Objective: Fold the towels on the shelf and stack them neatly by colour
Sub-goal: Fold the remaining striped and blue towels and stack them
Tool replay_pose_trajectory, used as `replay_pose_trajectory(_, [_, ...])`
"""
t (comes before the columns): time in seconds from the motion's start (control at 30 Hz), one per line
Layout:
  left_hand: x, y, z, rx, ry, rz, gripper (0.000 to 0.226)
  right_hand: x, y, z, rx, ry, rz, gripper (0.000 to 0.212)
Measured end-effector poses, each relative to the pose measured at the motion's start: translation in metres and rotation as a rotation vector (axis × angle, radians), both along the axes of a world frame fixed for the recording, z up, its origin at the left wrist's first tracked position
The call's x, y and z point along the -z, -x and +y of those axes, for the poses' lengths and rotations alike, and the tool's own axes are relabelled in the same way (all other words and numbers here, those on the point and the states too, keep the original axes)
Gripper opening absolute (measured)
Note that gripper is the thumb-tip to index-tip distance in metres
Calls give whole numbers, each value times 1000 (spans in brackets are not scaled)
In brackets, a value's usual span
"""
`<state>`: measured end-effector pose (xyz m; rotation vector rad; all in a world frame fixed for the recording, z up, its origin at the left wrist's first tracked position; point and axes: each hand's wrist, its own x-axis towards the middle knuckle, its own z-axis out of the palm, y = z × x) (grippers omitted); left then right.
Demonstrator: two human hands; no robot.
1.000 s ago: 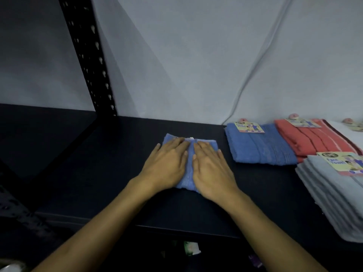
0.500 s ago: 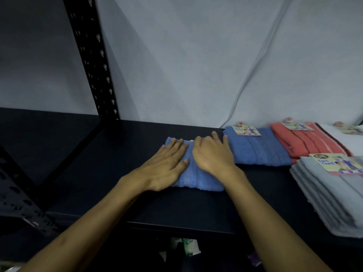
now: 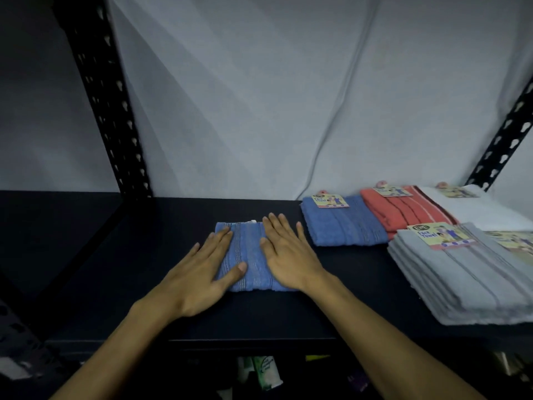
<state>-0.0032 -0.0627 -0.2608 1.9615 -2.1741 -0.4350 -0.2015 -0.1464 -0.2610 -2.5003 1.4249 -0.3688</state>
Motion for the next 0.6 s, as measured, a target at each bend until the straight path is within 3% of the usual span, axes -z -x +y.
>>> replay_pose_trajectory(0.13, [-2,-1,2,3,0,28,87,4,29,19,-160,156,-59,56])
replay_pose_trajectory(0.23, [-6,-7,-1,-12,34,15,88,7,46,39,-245,104,-118,69])
replay_pose_trajectory(0.3, [-5,-2,6,4,191,-50,85,10,52,49,-222,122,-153,78])
replay_pose_trajectory(0.4, [-11,25,25,134,390,-41,78,6,54,58,-138,194,-322,58])
replay_pose_trajectory(0.5, [-13,31,28,230,391,-26,63,2,67,63,-109,110,-486,44])
replay_pose_trajectory(0.6, [-18,15,27,233,396,74,36,2,87,70,-133,60,-403,55])
